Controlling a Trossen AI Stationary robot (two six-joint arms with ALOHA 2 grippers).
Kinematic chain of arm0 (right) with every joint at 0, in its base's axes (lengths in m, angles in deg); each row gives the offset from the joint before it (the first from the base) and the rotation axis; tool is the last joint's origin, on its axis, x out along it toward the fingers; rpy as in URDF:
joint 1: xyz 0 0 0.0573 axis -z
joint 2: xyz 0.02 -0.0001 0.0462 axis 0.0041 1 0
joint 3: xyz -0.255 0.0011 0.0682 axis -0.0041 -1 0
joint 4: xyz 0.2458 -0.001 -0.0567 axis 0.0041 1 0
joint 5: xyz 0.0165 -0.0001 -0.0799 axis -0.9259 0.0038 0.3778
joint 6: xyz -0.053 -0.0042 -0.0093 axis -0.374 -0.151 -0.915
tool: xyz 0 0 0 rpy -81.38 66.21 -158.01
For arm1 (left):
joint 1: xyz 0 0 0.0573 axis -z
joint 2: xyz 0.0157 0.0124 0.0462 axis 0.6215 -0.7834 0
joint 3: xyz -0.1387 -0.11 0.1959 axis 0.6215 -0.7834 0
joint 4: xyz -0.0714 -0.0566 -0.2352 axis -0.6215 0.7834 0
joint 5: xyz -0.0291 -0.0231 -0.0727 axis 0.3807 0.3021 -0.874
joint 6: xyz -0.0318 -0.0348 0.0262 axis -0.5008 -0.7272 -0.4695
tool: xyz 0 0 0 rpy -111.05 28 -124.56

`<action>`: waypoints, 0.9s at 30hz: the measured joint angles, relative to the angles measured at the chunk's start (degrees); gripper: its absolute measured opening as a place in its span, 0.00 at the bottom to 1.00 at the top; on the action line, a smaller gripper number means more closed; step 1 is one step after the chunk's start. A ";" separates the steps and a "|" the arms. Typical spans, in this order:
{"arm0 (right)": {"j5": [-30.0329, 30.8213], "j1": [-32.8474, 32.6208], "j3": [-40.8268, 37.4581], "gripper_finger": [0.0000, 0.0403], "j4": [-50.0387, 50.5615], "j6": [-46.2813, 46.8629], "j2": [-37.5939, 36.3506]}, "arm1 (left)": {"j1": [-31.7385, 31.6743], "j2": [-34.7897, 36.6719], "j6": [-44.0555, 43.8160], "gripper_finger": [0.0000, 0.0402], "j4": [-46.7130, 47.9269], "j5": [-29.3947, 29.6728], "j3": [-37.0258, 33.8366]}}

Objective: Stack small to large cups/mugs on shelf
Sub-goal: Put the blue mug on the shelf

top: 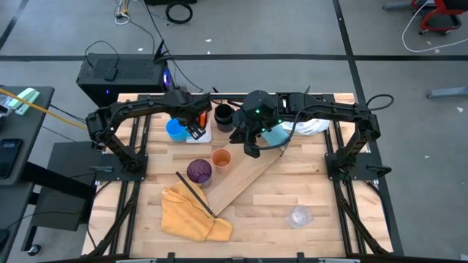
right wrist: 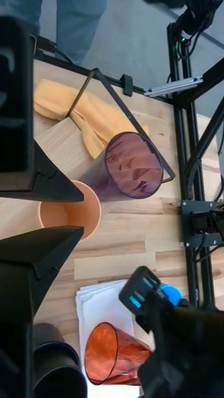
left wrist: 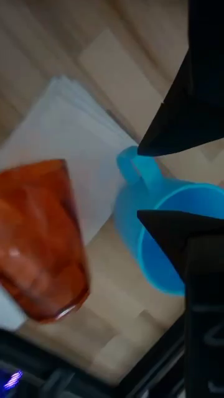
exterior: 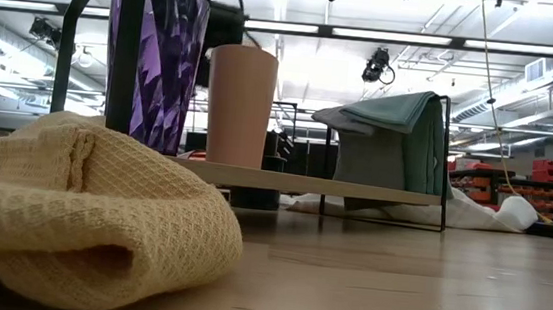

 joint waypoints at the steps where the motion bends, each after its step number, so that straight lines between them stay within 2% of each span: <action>1: 0.00 0.02 0.00 0.19 0.00 -0.18 0.00 | 0.00 0.00 0.57 0.38 1.18 0.01 1.63; 7: -0.02 0.02 0.00 0.19 0.09 -0.28 0.00 | 0.74 0.15 1.56 0.38 10.04 0.09 12.41; 11: -0.01 0.01 0.00 0.19 0.37 -0.27 0.00 | 0.90 0.22 2.64 0.39 12.90 0.09 14.03; 17: 0.00 0.00 0.00 0.19 0.76 -0.29 0.00 | 0.72 0.15 2.59 0.39 13.57 0.09 7.24; 23: -0.02 0.00 0.00 0.19 0.87 -0.31 0.00 | 0.78 0.13 -1.49 0.39 11.87 0.05 -0.70; 27: -0.01 0.00 0.00 0.19 0.87 -0.58 0.00 | 0.79 0.13 -2.60 0.40 8.68 -2.61 -4.50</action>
